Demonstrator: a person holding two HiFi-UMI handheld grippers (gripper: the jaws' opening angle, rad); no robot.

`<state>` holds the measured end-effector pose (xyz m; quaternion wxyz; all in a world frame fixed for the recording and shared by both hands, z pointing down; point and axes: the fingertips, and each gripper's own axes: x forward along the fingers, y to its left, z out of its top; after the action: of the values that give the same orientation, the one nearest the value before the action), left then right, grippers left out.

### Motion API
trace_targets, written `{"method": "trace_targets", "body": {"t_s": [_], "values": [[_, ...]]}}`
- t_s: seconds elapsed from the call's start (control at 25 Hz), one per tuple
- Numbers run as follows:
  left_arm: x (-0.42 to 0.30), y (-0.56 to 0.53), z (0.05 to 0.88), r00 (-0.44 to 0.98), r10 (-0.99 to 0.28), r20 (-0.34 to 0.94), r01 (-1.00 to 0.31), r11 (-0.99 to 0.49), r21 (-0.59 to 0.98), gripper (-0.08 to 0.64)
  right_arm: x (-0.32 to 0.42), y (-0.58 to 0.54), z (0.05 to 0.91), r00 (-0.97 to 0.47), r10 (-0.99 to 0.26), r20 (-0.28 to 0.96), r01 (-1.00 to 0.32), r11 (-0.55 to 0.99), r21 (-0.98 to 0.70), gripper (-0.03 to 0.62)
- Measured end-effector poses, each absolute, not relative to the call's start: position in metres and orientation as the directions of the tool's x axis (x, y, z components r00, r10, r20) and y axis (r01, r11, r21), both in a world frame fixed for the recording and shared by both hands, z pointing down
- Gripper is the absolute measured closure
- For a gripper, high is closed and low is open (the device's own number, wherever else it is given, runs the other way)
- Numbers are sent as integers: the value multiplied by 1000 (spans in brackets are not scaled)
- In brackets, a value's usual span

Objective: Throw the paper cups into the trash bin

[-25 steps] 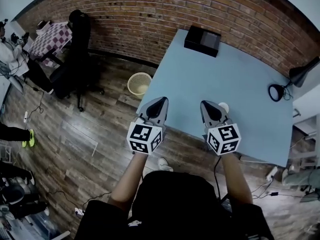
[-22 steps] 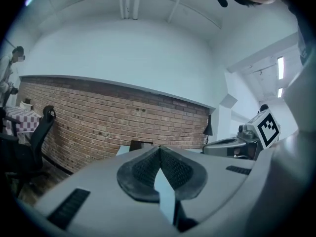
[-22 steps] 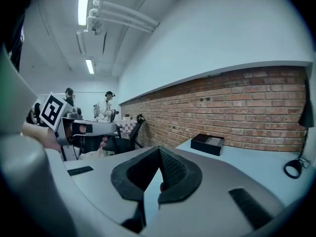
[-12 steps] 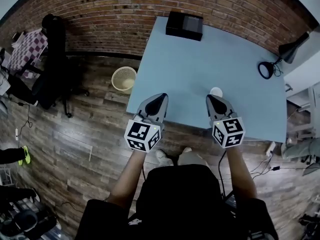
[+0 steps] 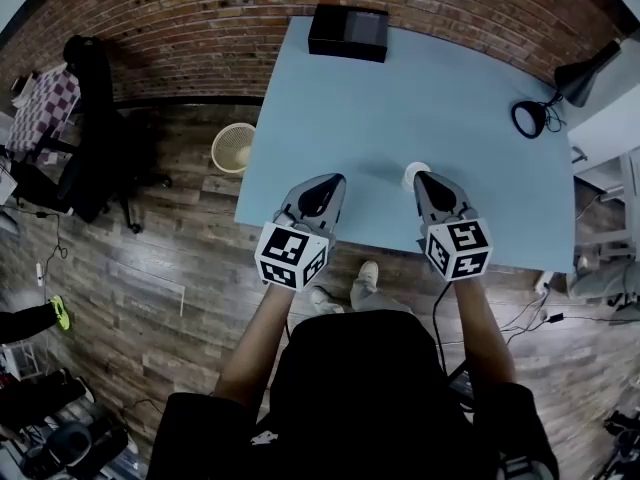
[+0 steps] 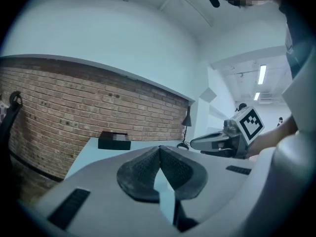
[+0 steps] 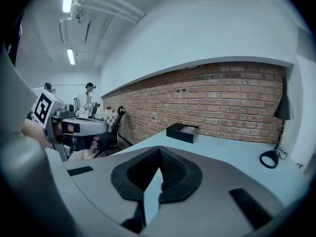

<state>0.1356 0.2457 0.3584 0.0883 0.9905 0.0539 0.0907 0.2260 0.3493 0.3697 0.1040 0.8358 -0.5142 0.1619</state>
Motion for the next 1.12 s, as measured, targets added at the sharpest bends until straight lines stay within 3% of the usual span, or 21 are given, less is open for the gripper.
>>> {"method": "trace_targets", "body": {"t_s": [0.32, 0.6, 0.8, 1.0, 1.12], "values": [[197, 292, 385, 944, 231, 233, 197, -967, 160, 558, 276, 370, 383, 424, -816, 391, -882, -470, -24, 597], [240, 317, 421, 918, 243, 315, 201, -967, 160, 556, 317, 395, 402, 432, -799, 419, -861, -504, -72, 597], [262, 334, 449, 893, 257, 368, 210, -964, 164, 454, 334, 410, 419, 428, -793, 434, -851, -515, -102, 597], [278, 349, 476, 866, 279, 415, 243, -960, 138, 397, 345, 422, 435, 431, -780, 453, -841, -529, -112, 597], [288, 361, 492, 837, 303, 455, 276, -953, 128, 306, 353, 431, 442, 437, -770, 466, -828, -546, -125, 597]]}}
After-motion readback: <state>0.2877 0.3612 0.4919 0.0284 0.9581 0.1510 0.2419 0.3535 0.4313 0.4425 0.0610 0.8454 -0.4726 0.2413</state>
